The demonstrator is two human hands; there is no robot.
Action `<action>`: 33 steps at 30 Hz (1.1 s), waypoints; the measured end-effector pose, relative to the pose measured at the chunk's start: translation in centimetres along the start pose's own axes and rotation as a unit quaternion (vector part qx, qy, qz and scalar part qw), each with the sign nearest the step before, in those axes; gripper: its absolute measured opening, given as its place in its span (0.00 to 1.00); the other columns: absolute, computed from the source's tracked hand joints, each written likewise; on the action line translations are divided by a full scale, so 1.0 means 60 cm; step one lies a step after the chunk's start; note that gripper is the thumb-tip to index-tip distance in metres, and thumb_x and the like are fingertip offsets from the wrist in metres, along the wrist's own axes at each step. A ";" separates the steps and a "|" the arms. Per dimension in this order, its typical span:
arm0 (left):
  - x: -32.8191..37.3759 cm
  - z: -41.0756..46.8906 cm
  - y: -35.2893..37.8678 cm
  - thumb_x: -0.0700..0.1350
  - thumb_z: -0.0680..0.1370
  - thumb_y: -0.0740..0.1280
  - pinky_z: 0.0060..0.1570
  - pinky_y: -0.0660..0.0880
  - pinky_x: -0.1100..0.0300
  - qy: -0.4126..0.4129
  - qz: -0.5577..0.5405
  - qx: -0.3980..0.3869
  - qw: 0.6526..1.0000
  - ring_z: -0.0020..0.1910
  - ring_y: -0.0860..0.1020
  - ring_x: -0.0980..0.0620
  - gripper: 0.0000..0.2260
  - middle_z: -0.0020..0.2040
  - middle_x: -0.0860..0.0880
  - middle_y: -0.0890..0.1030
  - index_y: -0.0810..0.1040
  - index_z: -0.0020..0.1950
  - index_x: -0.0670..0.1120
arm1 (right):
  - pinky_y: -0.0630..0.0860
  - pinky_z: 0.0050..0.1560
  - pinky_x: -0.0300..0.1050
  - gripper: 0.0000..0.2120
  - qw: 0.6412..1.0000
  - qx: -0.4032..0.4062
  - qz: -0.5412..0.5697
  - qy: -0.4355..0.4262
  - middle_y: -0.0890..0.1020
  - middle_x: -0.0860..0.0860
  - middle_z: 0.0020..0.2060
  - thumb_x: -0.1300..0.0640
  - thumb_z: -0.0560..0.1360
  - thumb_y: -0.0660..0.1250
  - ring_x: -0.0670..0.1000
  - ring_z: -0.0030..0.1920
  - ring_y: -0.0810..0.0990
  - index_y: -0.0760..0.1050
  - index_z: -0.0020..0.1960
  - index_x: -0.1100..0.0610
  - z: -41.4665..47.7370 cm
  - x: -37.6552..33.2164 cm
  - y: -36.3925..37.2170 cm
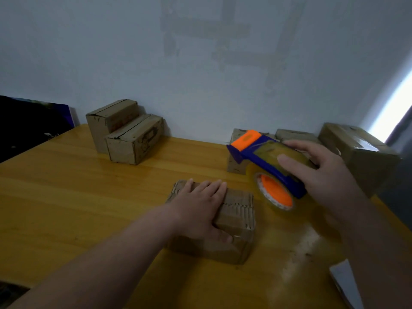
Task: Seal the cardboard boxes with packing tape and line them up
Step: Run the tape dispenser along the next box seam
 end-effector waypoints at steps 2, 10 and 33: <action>0.000 0.001 0.001 0.70 0.72 0.59 0.73 0.37 0.42 0.002 -0.004 -0.007 1.000 0.77 0.40 0.50 0.49 0.79 0.49 0.40 0.36 0.78 0.45 | 0.79 0.33 0.38 0.13 0.997 -0.044 0.052 0.019 0.80 0.45 0.47 0.52 0.73 0.71 0.43 0.39 0.83 0.77 0.57 0.45 0.007 -0.016 0.018; 0.006 0.000 -0.005 0.69 0.72 0.61 0.73 0.37 0.40 0.030 -0.019 0.018 0.999 0.77 0.42 0.49 0.44 0.79 0.50 0.46 0.45 0.79 0.51 | 0.81 0.44 0.45 0.14 0.983 -0.162 0.067 0.052 0.82 0.47 0.53 0.44 0.72 0.68 0.46 0.46 0.84 0.78 0.58 0.41 0.014 -0.013 0.108; -0.091 -0.041 -0.003 0.68 0.66 0.69 0.72 0.57 0.41 -0.030 -0.134 0.032 0.990 0.75 0.52 0.46 0.49 0.74 0.54 0.55 0.49 0.78 0.49 | 0.75 0.32 0.33 0.33 0.938 -0.263 -0.210 -0.079 0.80 0.42 0.44 0.63 0.68 0.72 0.44 0.34 0.80 0.69 0.63 0.34 0.020 -0.054 0.121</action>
Point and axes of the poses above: each hand's wrist, its own z-axis towards the middle knuckle, its own y-axis out of the palm, x = y × z, the point moved 10 cm from there along z, towards the middle knuckle
